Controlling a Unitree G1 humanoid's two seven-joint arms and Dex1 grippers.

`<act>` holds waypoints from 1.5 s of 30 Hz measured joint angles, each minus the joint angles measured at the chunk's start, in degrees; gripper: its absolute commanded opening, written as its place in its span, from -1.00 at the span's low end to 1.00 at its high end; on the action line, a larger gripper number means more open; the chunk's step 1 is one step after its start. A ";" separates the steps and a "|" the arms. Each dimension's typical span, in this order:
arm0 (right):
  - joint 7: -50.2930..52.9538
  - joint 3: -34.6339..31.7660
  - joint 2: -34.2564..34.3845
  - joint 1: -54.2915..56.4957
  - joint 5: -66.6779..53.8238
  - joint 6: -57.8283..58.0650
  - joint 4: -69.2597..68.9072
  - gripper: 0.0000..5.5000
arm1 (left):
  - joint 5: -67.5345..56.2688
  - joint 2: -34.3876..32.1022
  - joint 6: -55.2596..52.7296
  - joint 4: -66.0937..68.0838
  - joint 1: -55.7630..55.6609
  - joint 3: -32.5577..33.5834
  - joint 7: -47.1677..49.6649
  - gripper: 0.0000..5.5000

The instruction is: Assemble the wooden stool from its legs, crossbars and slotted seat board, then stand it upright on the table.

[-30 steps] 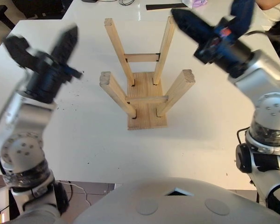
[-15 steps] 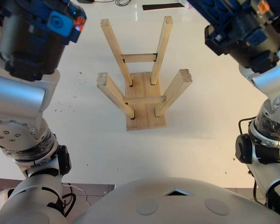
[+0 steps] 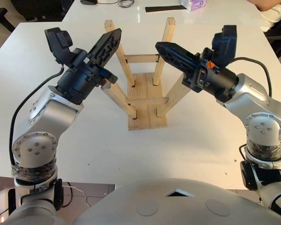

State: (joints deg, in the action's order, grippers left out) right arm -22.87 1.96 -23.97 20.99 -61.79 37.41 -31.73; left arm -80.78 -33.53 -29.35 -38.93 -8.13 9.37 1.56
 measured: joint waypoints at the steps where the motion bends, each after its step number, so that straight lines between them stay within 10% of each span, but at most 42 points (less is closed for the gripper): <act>1: 1.14 -0.70 0.61 1.26 -1.68 0.80 1.03 -1.00 | -0.24 0.06 -0.03 0.73 -0.84 0.40 0.08 -1.00; 7: 8.26 -8.81 1.03 11.64 -13.74 0.83 0.96 -1.00 | -10.44 -1.82 2.76 -2.37 -12.83 5.64 4.11 -1.00; 23: 4.03 0.20 1.35 -1.71 -1.39 -0.62 -0.98 -1.00 | -3.77 -0.93 1.28 -3.00 2.57 -0.33 5.27 -1.00; 33: 11.39 -16.34 -4.11 9.90 -11.48 -3.10 9.23 -1.00 | -9.82 -0.34 10.11 3.66 -6.97 17.33 4.20 -1.00; 45: -13.03 3.88 -11.25 -4.78 21.74 -9.54 17.88 -1.00 | 25.25 -10.70 2.36 20.31 37.18 3.99 -35.27 -1.00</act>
State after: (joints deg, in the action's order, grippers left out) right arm -35.90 5.84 -35.22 16.21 -40.06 27.87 -13.85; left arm -55.53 -44.22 -26.99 -18.62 29.05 13.36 -33.71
